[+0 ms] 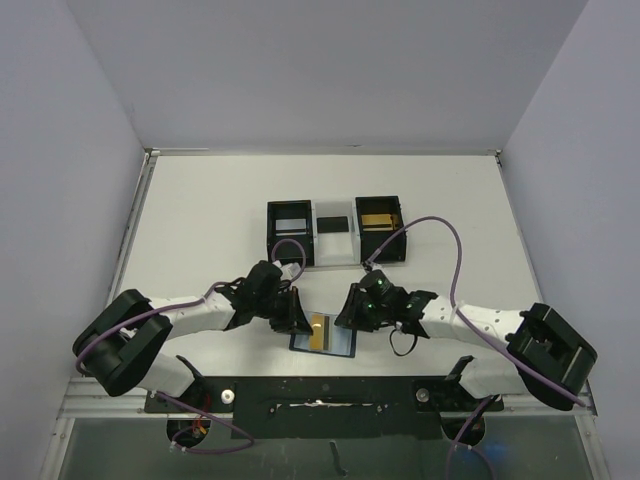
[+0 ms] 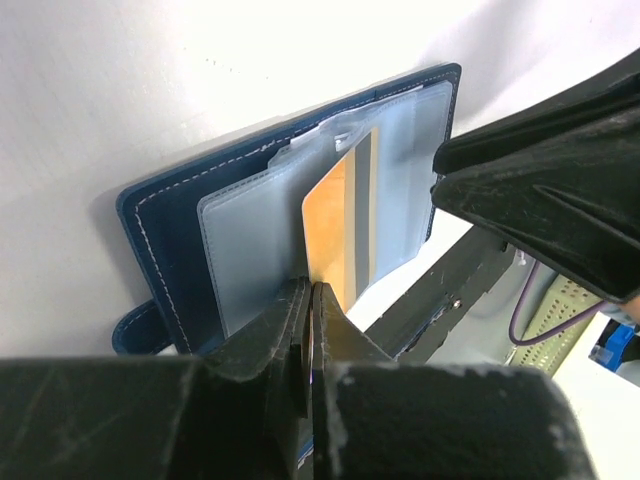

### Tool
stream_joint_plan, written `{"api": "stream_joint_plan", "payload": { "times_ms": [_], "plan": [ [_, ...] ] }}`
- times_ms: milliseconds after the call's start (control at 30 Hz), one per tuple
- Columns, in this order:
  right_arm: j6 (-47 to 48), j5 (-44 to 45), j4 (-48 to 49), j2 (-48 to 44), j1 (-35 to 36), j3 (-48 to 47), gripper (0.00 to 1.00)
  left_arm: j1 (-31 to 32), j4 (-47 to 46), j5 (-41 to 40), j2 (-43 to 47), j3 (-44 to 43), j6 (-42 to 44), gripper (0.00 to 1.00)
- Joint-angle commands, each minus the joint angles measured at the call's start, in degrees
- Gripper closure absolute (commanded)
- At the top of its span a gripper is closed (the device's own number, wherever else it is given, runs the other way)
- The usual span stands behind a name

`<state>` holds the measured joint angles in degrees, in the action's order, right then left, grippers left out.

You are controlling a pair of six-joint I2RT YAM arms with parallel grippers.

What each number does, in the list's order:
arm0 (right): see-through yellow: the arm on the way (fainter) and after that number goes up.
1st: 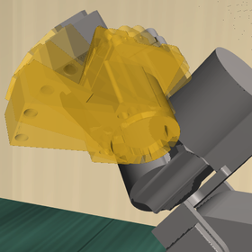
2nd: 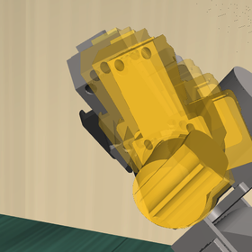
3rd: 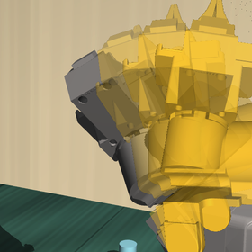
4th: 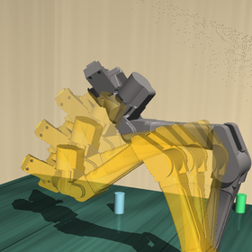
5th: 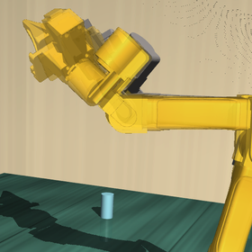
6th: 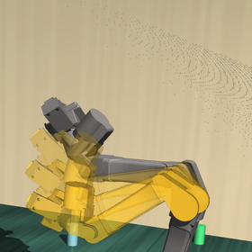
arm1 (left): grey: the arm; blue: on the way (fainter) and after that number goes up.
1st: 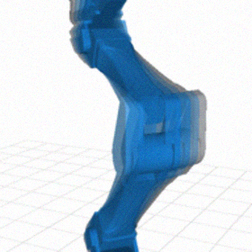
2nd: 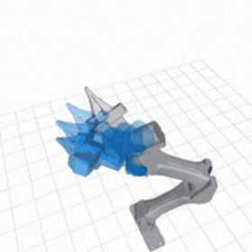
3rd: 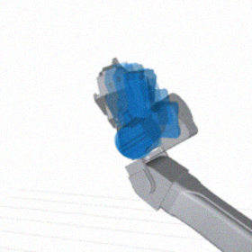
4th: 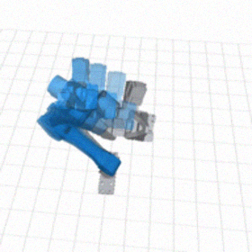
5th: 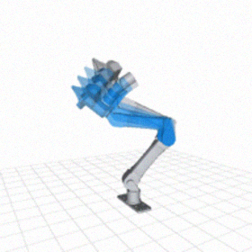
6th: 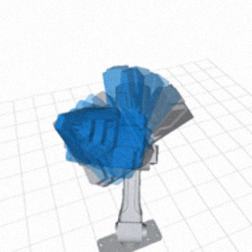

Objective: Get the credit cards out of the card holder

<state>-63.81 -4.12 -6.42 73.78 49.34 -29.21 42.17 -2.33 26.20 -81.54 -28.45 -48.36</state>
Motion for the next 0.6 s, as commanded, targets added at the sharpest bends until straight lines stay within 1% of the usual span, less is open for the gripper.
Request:
{"api": "stream_joint_plan", "payload": {
  "times_ms": [0, 167, 267, 400, 567],
  "plan": [
    [5.1, -2.1, 0.8, 0.1, 1.0, -6.4, 0.72, -0.3, -0.6, 0.1, 1.1, -2.6, 1.3, 1.0],
    [4.7, -3.1, 2.9, 6.2, 2.2, -9.9, 0.69, -0.3, -1.4, 0.4, 0.8, -3.0, 1.0, 1.0],
    [2.6, -0.9, 1.3, 9.2, 2.5, -10.1, 0.69, -0.3, -0.8, 0.4, 0.9, -3.0, 1.0, 1.0],
    [0.5, 1.5, 0.6, 7.7, 3.0, -6.9, 0.68, -0.3, -0.9, 0.1, 0.9, -2.6, 0.4, 1.0],
    [-0.3, 1.8, -0.7, 5.0, 2.8, -3.6, 0.67, -0.3, -0.4, -0.4, 0.6, -2.8, 0.5, 1.0]
  ]
}}
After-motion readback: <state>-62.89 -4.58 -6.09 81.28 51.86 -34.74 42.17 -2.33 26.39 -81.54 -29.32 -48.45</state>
